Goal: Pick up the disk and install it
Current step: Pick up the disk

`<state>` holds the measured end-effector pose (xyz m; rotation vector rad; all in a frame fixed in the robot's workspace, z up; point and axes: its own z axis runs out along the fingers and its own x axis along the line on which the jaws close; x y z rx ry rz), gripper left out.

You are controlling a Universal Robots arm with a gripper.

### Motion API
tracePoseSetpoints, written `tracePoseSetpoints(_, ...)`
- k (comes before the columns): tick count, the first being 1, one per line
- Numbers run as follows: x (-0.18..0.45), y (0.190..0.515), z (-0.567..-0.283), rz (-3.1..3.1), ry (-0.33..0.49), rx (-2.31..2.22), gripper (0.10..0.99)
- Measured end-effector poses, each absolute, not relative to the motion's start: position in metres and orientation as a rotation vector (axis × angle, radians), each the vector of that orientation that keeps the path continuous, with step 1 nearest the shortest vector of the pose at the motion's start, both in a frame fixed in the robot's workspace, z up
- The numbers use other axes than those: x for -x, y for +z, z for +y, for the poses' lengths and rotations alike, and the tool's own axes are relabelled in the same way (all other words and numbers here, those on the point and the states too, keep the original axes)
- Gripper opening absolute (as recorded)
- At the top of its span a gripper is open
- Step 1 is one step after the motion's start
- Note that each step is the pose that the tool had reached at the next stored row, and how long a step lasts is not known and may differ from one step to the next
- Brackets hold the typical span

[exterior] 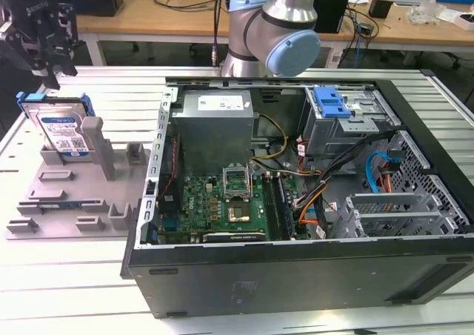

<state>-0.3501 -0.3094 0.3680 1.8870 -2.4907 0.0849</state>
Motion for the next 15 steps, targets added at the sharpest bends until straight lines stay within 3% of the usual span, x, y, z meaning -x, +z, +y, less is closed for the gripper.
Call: tracePoseSetpoints(15, 0.3563, 0.3659, -0.3055, -2.302, 0.087, -2.121, 0.498)
